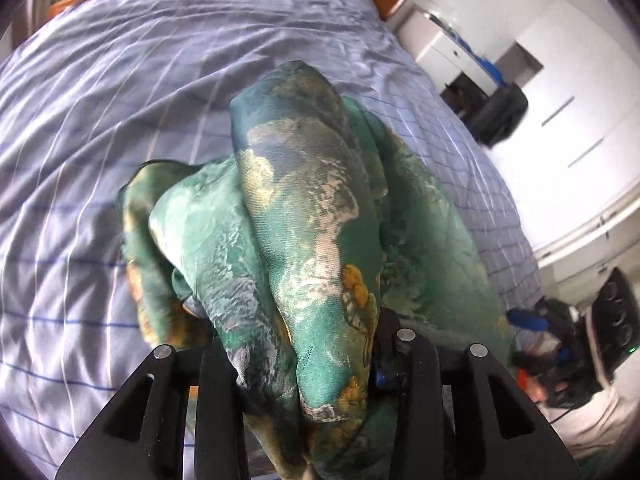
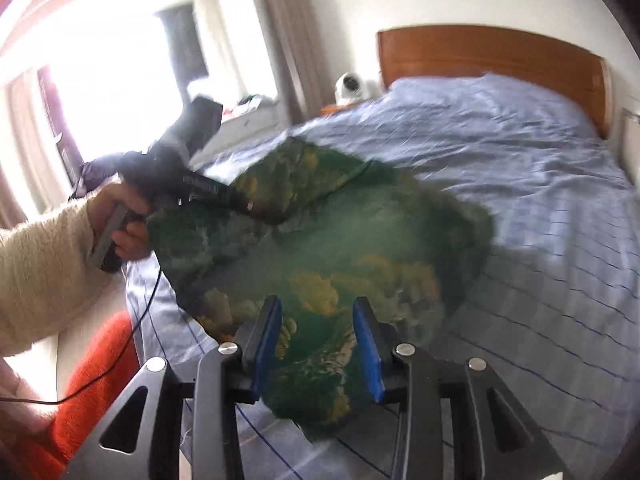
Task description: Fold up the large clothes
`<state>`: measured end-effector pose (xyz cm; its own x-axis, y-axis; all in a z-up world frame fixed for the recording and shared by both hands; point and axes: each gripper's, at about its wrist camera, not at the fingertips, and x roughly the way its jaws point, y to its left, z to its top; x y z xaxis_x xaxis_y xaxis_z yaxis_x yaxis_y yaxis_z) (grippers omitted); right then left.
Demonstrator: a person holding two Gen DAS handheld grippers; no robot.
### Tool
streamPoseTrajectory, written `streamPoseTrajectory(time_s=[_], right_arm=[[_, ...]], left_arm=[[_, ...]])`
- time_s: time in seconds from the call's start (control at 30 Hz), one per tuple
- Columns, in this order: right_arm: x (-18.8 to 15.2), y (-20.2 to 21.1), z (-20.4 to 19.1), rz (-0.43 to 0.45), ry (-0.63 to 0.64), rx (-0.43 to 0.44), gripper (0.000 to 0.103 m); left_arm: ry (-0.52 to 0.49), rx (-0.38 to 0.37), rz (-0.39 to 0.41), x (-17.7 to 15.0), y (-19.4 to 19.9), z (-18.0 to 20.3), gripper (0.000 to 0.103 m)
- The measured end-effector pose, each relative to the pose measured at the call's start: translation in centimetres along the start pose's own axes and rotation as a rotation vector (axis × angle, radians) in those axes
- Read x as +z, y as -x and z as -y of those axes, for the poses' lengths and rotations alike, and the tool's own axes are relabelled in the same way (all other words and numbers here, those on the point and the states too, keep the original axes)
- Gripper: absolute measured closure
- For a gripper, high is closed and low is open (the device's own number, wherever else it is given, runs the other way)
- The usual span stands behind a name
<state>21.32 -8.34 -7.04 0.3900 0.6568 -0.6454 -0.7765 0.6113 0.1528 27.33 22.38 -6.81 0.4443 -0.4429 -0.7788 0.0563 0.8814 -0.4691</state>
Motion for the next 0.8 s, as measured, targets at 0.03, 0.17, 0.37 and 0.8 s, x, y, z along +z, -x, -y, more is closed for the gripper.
streamPoseTrajectory(time_s=[0.03, 0.17, 0.37, 0.8], right_arm=[[0.1, -0.9, -0.2, -0.020, 0.010, -0.003, 0.065], [-1.4, -4.6, -1.4, -0.149, 0.009, -0.020, 0.066], [-3.7, -7.7, -0.6, -0.215, -0.060, -0.042, 0.068], [9.6, -10.6, 4.4, -0.179, -0.202, 0.009, 0.065]], left_arm=[[0.005, -0.002, -0.001, -0.1, -0.2, -0.1, 0.066], [0.051, -0.046, -0.013, -1.1, -1.3, -2.7, 0.060], [0.163, -0.162, 0.013, -2.7, -3.8, -7.0, 0.057], [0.158, -0.204, 0.014, -2.4, -3.8, -7.7, 0.055]])
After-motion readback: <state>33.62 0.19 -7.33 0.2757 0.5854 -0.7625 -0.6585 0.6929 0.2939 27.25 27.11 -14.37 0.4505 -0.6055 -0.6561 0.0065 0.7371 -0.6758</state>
